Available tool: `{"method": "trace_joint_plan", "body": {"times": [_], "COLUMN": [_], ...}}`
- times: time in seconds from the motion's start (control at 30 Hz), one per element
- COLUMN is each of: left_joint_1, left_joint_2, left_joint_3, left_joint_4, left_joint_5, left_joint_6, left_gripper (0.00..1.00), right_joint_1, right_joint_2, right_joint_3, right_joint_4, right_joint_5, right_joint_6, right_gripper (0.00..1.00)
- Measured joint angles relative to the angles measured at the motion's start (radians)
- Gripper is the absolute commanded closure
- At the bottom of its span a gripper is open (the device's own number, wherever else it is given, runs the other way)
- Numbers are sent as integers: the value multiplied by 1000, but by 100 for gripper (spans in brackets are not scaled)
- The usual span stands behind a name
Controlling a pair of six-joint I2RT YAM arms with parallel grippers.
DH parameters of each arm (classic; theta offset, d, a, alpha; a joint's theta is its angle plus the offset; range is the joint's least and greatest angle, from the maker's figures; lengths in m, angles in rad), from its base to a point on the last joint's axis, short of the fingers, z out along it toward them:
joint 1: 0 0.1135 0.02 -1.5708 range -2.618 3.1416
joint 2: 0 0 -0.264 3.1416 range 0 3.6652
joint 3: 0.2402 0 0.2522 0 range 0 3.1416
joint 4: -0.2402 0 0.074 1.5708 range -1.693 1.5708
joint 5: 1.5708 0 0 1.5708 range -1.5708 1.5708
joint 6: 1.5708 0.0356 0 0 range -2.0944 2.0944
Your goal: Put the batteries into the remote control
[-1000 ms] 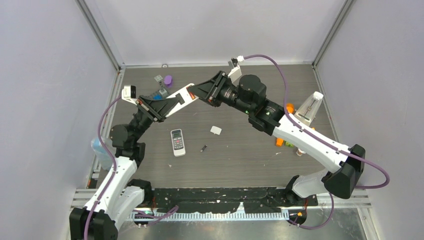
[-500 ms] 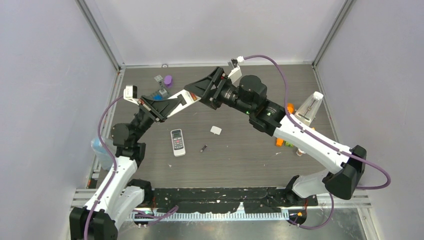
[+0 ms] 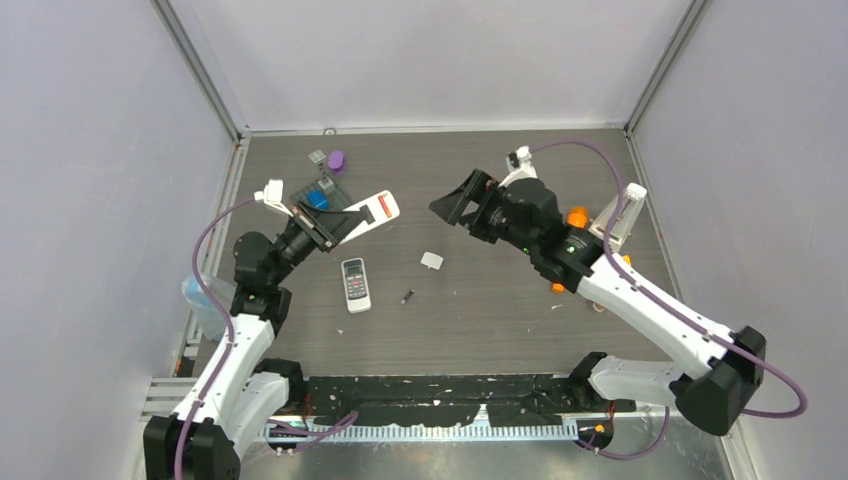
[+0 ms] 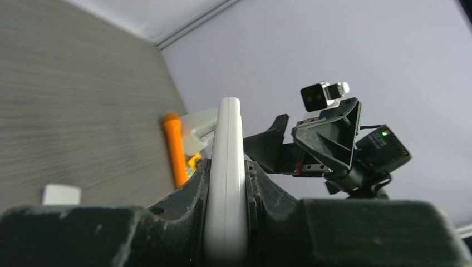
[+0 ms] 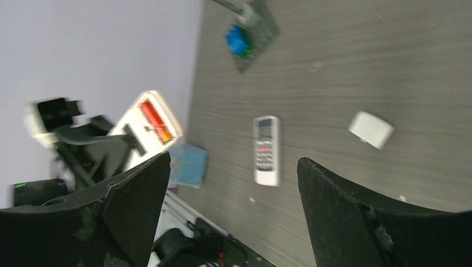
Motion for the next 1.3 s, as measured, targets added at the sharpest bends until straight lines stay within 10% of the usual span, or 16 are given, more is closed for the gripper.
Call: {"method": "trace_joint_plan", "body": {"times": [0.57,1.3], "left_joint_1": [17,17], "left_joint_2": [-41,-97], "left_joint_3": [-16,-56], "left_joint_4": [-488,-517], "left_joint_5": [-208,-273], "left_joint_6": [356,389], "left_gripper": [100,100], "right_joint_1": [260,308], "right_joint_2": [622,890], "right_joint_3": [231,421], "right_joint_4": [-414,-590], "right_joint_5": [172,231], "right_joint_6": [219,410], "right_gripper": [35,61]}}
